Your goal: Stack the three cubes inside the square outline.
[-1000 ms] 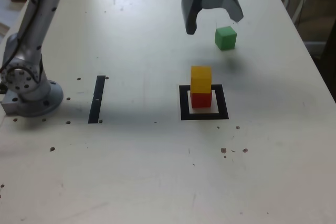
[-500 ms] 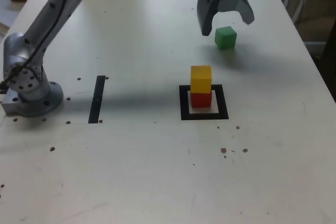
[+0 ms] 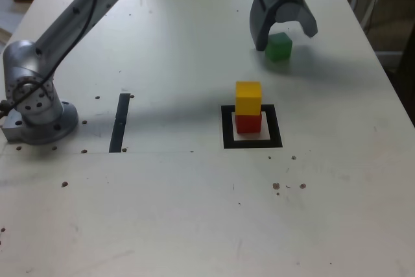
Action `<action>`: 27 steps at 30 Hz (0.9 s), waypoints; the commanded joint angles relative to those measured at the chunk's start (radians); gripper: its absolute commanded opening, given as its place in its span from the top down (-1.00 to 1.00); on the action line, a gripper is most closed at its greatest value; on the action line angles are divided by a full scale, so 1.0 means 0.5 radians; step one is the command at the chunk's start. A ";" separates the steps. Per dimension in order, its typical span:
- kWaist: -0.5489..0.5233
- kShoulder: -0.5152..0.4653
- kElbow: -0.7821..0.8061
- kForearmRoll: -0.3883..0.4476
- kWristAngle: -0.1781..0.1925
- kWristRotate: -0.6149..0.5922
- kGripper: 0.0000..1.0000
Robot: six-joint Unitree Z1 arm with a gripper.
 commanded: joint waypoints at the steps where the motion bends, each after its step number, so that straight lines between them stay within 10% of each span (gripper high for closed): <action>1: 0.014 0.023 -0.021 0.038 -0.027 0.002 -0.84; 27: 0.004 0.093 -0.054 0.053 -0.028 -0.046 0.41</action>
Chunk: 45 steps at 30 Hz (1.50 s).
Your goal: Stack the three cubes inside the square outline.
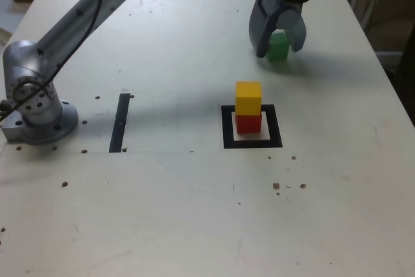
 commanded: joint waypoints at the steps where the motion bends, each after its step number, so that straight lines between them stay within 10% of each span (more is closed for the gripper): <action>1: -0.007 0.008 -0.002 0.029 -0.008 0.019 0.45; 20: -0.097 -0.430 0.285 0.035 -0.025 0.124 0.66; 45: -0.758 -1.160 1.191 -0.014 0.024 0.076 0.66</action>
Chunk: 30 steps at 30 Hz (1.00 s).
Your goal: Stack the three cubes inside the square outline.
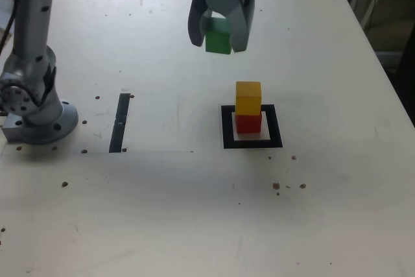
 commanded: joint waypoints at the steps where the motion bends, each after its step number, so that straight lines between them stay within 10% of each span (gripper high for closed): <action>1: -0.025 -0.010 0.011 0.008 -0.035 0.008 0.66; 16: -0.064 0.052 -0.010 -0.052 -0.267 -0.158 0.66; 30: -0.110 0.175 -0.066 -0.088 -0.264 -0.226 0.65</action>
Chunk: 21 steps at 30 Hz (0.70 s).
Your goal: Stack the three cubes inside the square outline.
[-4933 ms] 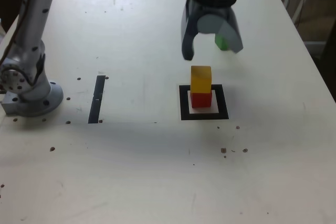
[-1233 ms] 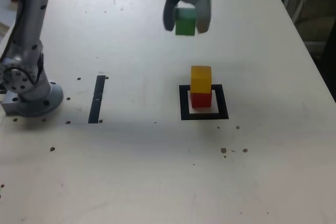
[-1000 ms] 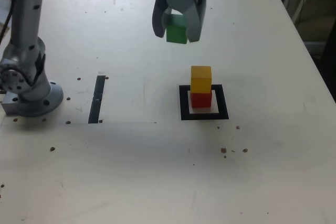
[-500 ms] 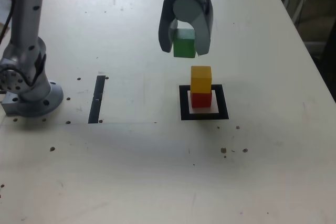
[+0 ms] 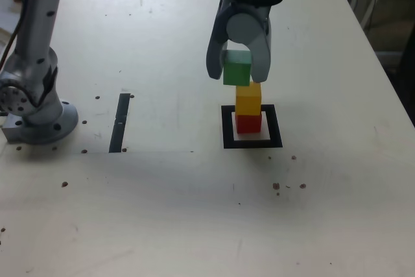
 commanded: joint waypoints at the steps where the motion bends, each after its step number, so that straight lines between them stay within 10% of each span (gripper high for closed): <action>1: -0.010 0.036 -0.019 -0.003 0.007 0.001 0.65; 15: -0.012 0.118 -0.062 -0.039 0.013 0.042 0.52; 21: -0.012 0.140 -0.070 -0.030 0.008 0.045 0.13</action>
